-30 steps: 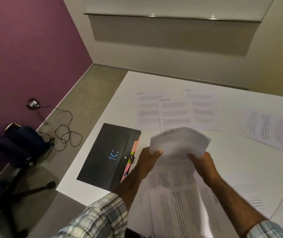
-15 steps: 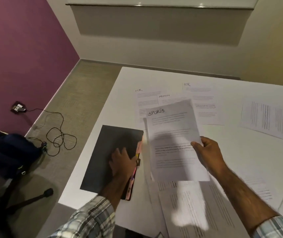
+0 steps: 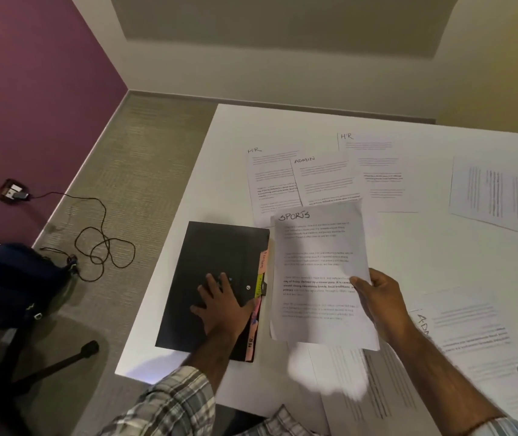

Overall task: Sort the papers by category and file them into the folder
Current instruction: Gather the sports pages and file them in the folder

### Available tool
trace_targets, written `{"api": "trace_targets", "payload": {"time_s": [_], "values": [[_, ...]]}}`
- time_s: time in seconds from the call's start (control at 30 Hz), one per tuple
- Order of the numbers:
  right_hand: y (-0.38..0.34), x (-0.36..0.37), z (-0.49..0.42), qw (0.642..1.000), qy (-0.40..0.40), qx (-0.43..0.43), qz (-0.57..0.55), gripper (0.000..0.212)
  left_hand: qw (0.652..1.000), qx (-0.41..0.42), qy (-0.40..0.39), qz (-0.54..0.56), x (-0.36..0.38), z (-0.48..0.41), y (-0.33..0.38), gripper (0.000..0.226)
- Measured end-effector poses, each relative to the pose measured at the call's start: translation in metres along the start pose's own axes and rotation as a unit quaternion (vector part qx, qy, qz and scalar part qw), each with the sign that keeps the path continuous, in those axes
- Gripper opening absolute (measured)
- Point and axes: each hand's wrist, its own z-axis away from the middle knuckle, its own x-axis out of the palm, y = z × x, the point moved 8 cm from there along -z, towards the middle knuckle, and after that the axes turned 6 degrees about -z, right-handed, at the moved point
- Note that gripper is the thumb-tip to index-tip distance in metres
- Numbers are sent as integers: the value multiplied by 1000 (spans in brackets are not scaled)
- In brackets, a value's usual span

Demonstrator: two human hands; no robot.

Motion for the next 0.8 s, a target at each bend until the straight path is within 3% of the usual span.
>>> {"api": "trace_targets", "payload": {"time_s": [0.13,0.33,0.47,0.53,0.63,0.8], "values": [[7,4,3,1000,3,4,3,15,1000,-6,-20,-2,2,1,3,122],[9,6,11,1000,13,2,-1,19,998,9,-55,-10,3,2,11,108],[16,10,13,1000,16,3,-8,18,998,50,-24,-5,-9,2,16,67],[21,11,14,1000,26,0,7,18,989,120,-1,-89,-18,8,22,41],[22,18,20,998,48,-20,39,15,976,174,10,-131,-30,16,22,34],[24,54,30,992,16,-49,119,12,983,177,22,-48,-52,19,16,21]]}}
